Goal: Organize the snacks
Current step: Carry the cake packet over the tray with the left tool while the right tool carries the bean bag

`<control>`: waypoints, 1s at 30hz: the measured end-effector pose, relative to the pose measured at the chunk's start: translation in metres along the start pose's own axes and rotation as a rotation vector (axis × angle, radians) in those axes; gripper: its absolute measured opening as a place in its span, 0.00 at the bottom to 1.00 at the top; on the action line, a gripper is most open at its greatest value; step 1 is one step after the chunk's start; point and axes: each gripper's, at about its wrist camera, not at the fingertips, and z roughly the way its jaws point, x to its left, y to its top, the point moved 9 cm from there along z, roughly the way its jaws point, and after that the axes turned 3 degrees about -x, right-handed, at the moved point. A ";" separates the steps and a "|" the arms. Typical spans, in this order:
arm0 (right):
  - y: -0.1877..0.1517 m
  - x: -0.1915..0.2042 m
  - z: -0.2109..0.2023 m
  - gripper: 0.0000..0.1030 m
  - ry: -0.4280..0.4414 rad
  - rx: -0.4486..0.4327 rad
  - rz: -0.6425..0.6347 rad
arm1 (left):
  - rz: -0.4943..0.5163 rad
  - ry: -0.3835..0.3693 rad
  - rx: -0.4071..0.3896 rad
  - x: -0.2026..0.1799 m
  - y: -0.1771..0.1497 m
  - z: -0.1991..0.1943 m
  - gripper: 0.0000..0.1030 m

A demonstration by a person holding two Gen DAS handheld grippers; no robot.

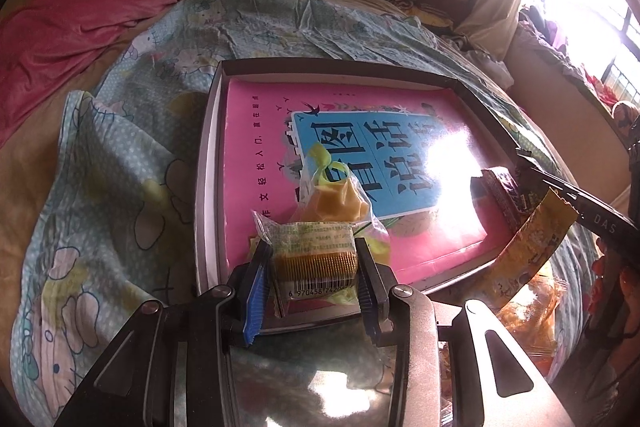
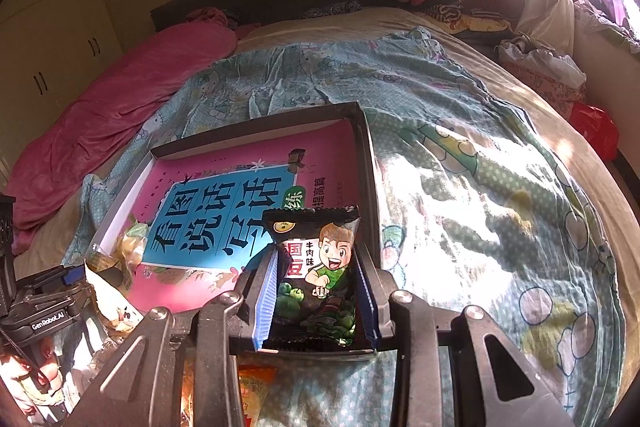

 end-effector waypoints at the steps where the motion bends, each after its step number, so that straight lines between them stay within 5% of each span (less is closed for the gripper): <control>1: 0.000 0.000 0.001 0.35 0.000 0.000 -0.001 | -0.001 -0.002 0.002 0.000 0.000 0.000 0.39; 30: -0.007 -0.003 -0.006 0.36 -0.030 0.008 -0.003 | 0.000 0.002 0.003 -0.002 -0.001 0.001 0.39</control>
